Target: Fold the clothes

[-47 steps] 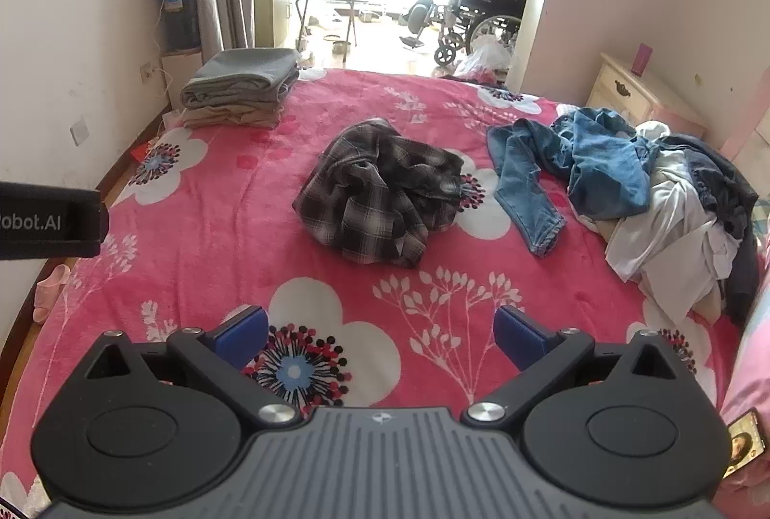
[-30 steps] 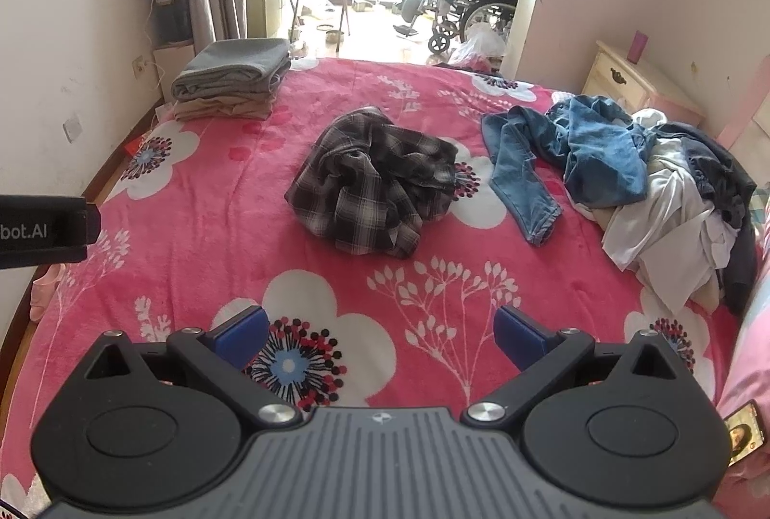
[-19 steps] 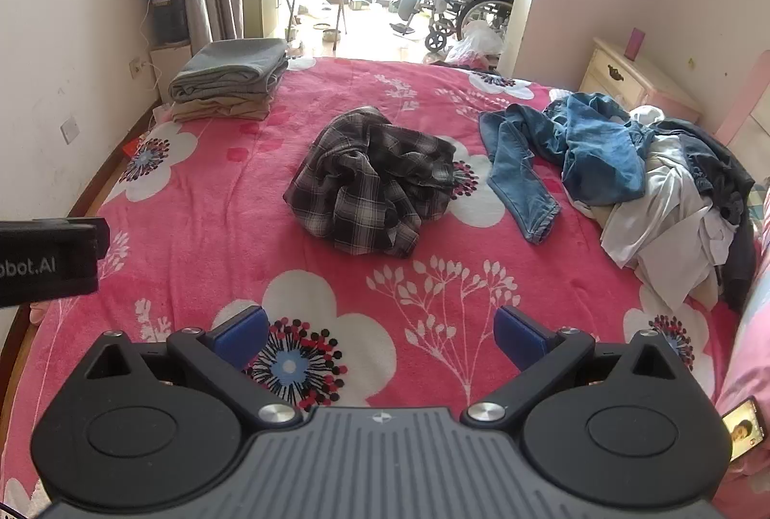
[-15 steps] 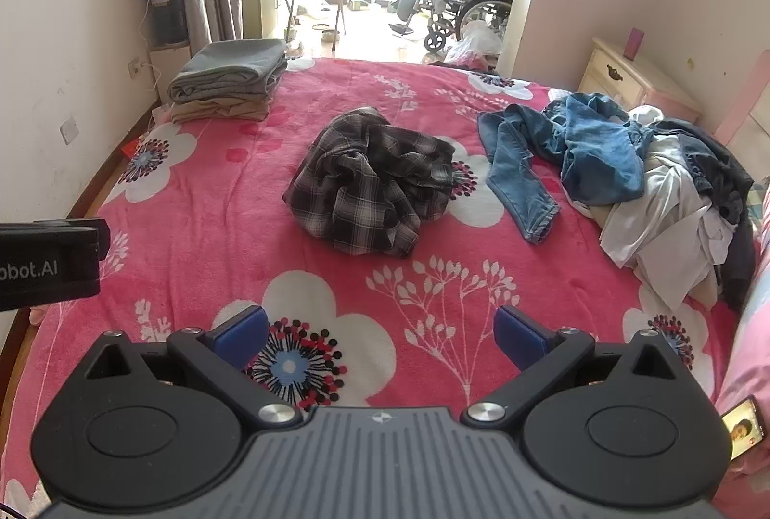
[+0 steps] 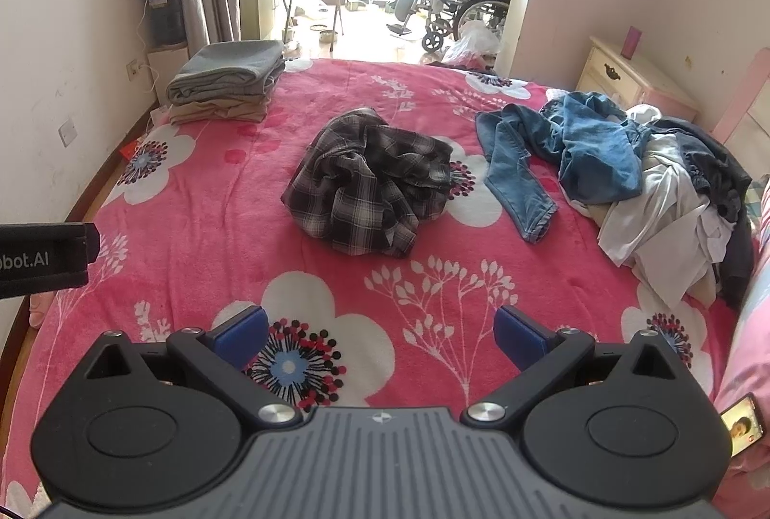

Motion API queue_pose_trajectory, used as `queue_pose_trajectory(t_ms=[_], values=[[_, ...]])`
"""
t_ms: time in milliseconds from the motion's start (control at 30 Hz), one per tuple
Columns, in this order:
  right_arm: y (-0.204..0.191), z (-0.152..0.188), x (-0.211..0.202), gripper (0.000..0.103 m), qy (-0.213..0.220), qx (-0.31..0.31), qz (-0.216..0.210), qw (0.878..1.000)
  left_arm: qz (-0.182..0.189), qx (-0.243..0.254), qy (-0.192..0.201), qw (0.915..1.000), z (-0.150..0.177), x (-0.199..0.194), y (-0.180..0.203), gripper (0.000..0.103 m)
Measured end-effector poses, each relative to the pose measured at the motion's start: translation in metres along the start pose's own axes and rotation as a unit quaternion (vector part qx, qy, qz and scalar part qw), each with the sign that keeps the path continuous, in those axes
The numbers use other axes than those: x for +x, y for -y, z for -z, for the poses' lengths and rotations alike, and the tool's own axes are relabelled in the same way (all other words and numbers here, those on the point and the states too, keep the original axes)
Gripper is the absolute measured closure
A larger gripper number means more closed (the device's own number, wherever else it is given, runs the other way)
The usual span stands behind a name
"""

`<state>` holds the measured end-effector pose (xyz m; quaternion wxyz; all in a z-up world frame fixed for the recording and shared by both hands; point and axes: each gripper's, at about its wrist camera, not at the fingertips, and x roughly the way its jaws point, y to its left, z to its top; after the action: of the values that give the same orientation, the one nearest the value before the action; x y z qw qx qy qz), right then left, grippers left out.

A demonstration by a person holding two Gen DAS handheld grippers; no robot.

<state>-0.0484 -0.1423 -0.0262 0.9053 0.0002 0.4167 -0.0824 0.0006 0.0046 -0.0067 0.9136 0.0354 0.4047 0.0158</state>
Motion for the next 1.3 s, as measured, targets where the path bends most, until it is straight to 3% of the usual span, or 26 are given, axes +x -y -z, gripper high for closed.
queue_pose_trajectory(t_ms=[1300], values=[[-0.0012, -0.0031, 0.006, 0.001, -0.006, 0.002, -0.003, 1.0, -0.005, -0.009, -0.012, 0.9999, 0.0006, 0.0074, -0.0052, 0.0]])
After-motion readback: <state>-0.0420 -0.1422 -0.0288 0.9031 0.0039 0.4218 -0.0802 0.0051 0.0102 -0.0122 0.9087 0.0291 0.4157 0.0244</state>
